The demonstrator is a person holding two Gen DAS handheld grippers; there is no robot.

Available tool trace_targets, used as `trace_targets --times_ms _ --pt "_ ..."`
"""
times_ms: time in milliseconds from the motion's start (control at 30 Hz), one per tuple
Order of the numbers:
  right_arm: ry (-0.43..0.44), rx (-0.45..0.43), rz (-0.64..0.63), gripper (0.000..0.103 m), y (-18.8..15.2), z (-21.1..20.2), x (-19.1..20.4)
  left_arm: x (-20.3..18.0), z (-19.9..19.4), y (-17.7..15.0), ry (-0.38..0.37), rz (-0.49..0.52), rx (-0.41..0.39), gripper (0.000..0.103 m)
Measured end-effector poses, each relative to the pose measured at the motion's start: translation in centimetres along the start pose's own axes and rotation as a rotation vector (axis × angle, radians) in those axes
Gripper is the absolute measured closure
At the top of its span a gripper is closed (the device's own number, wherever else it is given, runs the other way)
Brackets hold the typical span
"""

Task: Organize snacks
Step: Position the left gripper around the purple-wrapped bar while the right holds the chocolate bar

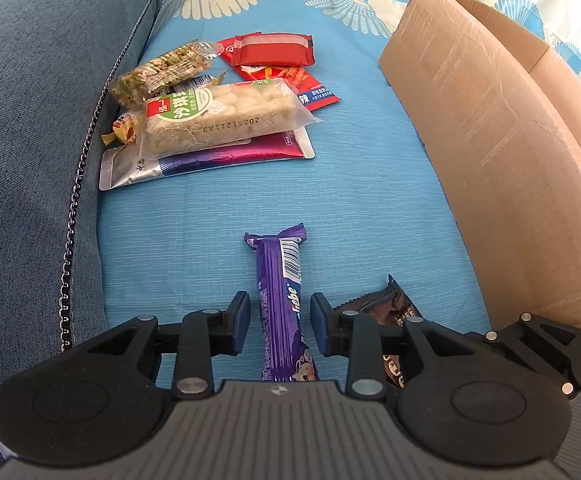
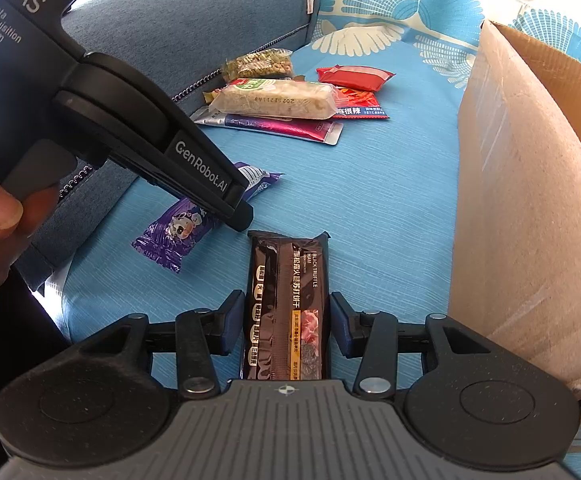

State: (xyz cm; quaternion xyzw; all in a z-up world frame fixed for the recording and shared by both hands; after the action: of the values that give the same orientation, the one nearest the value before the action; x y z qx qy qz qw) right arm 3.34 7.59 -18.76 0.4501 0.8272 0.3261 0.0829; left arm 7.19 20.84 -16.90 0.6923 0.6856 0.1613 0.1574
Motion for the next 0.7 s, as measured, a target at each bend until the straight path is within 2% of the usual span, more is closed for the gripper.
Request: trace_targets --times_ms 700 --pt "-0.004 -0.003 -0.005 0.055 0.0 -0.11 0.0 0.02 0.1 -0.02 0.001 0.001 -0.001 0.066"
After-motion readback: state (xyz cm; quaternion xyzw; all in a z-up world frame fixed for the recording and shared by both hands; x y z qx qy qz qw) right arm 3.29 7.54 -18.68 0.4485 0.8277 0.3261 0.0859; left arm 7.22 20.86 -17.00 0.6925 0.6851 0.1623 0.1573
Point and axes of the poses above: each gripper's, at about its wrist camera, not at the fingertips, and z roughly the way its jaws point, x to its left, y to its top, the point moved 7 cm from there along z, roughly the way its jaws point, and after that the axes turned 12 degrees about z, right-handed, at the moved point
